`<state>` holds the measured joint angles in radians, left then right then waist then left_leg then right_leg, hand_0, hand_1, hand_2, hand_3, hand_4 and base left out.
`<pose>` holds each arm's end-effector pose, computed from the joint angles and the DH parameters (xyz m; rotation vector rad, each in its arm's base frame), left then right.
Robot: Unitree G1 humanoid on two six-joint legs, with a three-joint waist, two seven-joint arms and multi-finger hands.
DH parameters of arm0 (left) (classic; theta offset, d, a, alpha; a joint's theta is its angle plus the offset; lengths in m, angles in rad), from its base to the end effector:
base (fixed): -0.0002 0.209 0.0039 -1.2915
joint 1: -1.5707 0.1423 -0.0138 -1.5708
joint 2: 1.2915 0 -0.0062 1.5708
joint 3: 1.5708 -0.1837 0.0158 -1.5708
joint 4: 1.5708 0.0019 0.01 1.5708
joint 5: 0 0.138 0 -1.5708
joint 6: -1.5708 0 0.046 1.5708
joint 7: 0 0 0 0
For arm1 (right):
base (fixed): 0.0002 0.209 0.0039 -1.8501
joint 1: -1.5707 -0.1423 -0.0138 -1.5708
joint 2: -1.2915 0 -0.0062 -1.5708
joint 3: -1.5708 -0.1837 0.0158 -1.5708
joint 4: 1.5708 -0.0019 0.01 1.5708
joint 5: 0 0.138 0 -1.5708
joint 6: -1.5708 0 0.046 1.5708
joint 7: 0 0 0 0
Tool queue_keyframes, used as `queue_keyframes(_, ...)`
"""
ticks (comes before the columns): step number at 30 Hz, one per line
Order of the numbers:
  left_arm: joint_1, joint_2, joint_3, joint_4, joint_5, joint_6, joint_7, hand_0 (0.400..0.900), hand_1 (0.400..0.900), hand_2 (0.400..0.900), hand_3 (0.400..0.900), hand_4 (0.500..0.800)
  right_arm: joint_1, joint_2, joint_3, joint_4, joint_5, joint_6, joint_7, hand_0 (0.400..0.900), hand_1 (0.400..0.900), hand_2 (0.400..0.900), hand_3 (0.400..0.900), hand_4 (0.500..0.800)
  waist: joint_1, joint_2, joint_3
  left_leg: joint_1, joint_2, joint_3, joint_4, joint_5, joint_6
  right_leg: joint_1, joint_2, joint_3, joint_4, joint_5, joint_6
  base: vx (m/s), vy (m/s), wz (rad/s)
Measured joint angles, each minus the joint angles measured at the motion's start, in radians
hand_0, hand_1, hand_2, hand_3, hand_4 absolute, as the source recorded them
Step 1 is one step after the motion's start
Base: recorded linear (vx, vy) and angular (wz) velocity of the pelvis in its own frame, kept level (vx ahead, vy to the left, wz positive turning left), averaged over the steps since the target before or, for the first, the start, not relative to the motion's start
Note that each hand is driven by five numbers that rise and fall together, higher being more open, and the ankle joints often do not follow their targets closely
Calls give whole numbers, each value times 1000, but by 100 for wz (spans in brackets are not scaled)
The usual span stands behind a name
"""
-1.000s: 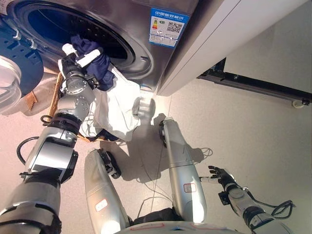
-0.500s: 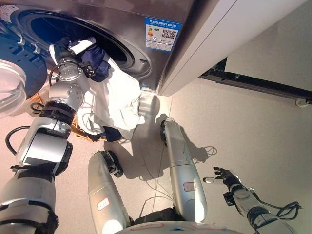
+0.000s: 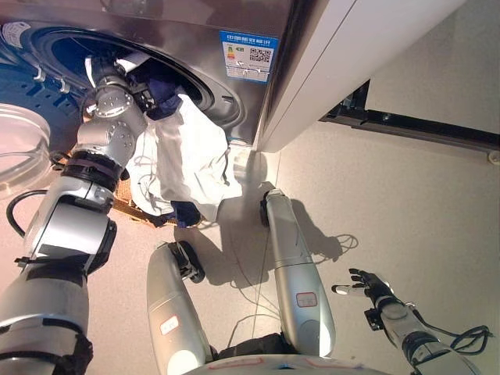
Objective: Put the clothes in the basket into the washing machine.
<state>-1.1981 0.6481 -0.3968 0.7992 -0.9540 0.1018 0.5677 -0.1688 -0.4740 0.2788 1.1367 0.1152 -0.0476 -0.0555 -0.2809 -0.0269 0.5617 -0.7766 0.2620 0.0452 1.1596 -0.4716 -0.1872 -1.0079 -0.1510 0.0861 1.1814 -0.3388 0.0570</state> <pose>0.3595 0.2081 0.2621 -0.1881 -0.1627 0.4529 0.1472 -0.2831 -0.0685 -0.5128 0.9331 -0.1262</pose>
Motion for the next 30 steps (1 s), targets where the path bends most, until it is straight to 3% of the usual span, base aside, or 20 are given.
queue_keyframes(23, -29, 4, -6, 44, -47, 3, -58, 900, 900, 900, 900, 800, -9, -18, -6, 6, 0, -21, 16, 900, 900, 900, 900, 800, 1, 6, -3, 21, 17, -5, -19, 12, -5, 34, 7, -18, -31, 9, -8, -3, 4, -1)
queue_keyframes(27, -25, -5, -8, 117, -47, 14, -123, 900, 900, 900, 900, 800, -29, -19, -4, 7, 0, -23, 16, 900, 900, 900, 900, 800, 0, 6, -3, 61, 17, 10, -60, 27, 4, 71, 8, -17, -71, 25, -6, -34, 23, 3)
queue_keyframes(30, 8, -20, -5, 165, -41, 46, -205, 900, 900, 900, 900, 800, -47, -19, -1, 10, 0, -33, 11, 900, 900, 900, 900, 800, 5, 9, -12, 112, 18, 30, -140, 62, 4, 127, 6, -27, -148, 53, -6, -22, -31, 11)
